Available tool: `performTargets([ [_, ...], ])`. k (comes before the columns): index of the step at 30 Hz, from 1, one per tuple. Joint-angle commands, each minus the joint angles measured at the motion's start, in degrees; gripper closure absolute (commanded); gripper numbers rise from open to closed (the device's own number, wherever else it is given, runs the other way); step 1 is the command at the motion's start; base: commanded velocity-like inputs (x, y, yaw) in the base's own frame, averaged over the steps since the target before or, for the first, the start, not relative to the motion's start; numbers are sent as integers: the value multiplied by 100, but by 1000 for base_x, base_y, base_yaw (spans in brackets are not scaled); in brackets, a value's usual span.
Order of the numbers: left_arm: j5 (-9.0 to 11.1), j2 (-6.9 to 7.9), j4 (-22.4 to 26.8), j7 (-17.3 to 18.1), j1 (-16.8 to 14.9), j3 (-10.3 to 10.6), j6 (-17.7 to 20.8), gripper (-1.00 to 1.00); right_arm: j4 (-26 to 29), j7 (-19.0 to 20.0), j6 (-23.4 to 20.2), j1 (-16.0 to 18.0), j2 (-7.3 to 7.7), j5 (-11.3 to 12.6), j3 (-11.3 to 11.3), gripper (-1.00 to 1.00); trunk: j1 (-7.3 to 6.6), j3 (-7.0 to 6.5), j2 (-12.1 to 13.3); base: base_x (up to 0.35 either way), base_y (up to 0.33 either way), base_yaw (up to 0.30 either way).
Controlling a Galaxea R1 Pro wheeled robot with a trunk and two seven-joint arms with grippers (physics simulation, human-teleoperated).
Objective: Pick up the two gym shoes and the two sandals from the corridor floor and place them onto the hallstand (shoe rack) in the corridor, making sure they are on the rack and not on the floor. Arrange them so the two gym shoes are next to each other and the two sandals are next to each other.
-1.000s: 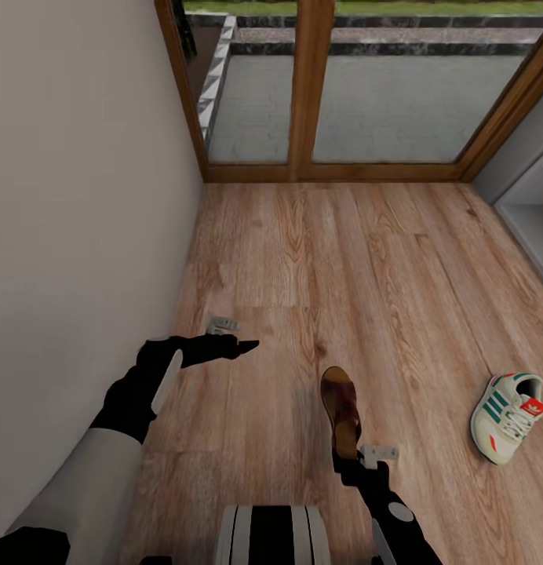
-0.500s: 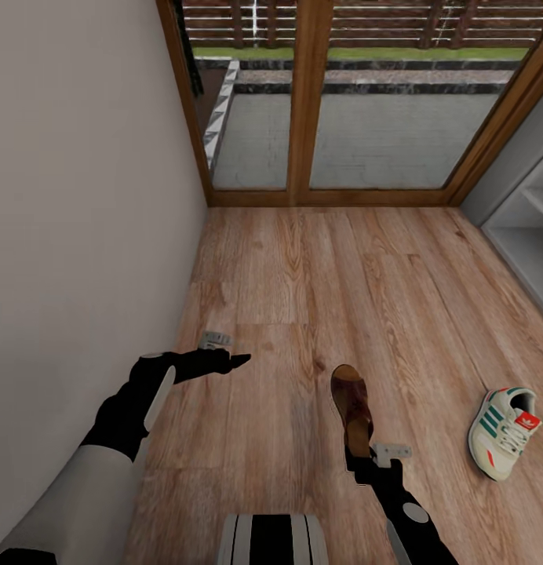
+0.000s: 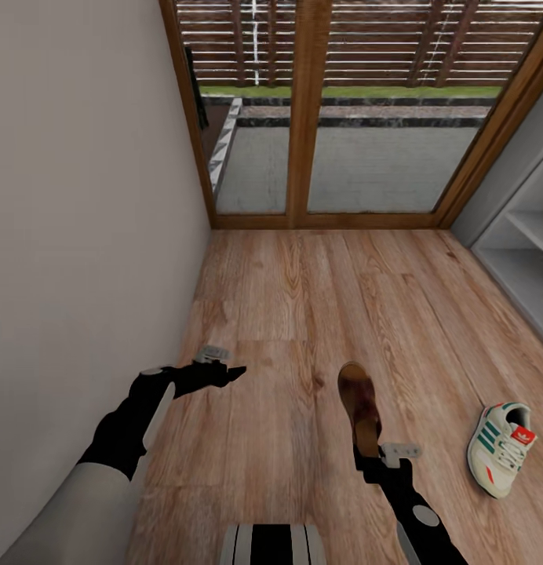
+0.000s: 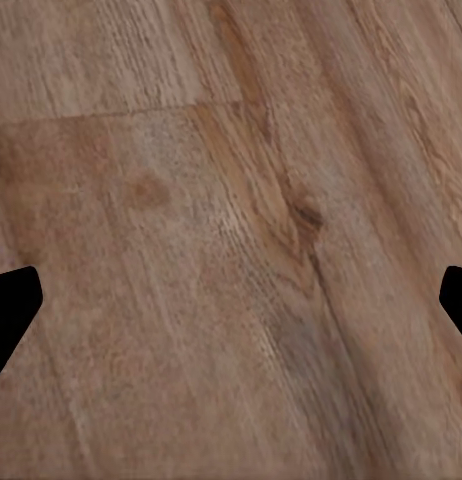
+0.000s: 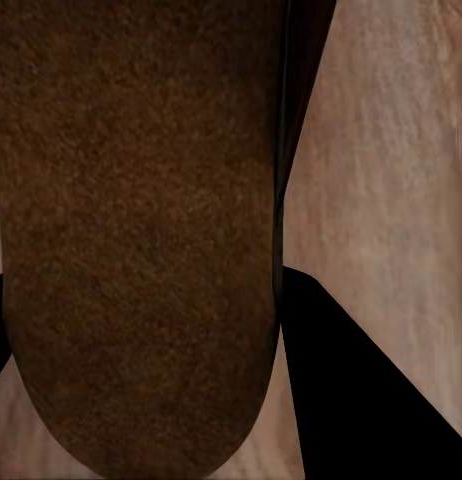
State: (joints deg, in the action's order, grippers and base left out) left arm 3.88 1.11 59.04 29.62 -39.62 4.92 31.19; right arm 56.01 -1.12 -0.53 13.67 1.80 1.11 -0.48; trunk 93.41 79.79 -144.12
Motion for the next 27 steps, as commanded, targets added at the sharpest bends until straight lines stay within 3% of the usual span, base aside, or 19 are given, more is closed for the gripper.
performTargets([
  [1, 34, 4, 4, -75, 18, 9, -60, -100, -1, -14, 46, -3, 4, 31, 4, 100, -3, -28, 0, 0, 0, 0],
  [5, 19, -10, 2, -661, 330, 24, -357, -100, -319, -19, 729, -275, 16, 29, -2, 100, -13, -153, 6, 0, 0, 0],
  [8, 17, -16, 2, -758, 498, 24, -481, -100, -590, -20, 1011, -360, 107, 31, -6, 100, -21, -246, 10, 0, 0, 0],
  [11, 25, -19, -43, -890, 705, 15, -988, -100, -961, -24, 1395, -396, 211, 39, -5, 100, -29, -340, 14, 0, 0, 0],
  [16, 32, -15, -197, -1338, 934, 12, -1351, -100, -1274, -30, 1702, -407, 244, 48, -5, 100, -42, -496, 20, 0, 0, 0],
  [19, 29, -16, -254, -1427, 1010, 12, -1471, -100, -1337, -34, 1738, -408, 247, 51, -5, 100, -49, -589, 24, 0, 0, 0],
  [24, 23, -30, -668, -1519, 1131, 15, -2069, -100, -1486, -37, 1796, -421, 256, 56, -10, 100, -62, -745, 31, 0, 0, 0],
  [27, 24, -24, -768, -1527, 1140, 11, -2122, -100, -1498, -37, 1800, -436, 256, 56, -9, 100, -70, -838, 35, 0, 0, 0],
])
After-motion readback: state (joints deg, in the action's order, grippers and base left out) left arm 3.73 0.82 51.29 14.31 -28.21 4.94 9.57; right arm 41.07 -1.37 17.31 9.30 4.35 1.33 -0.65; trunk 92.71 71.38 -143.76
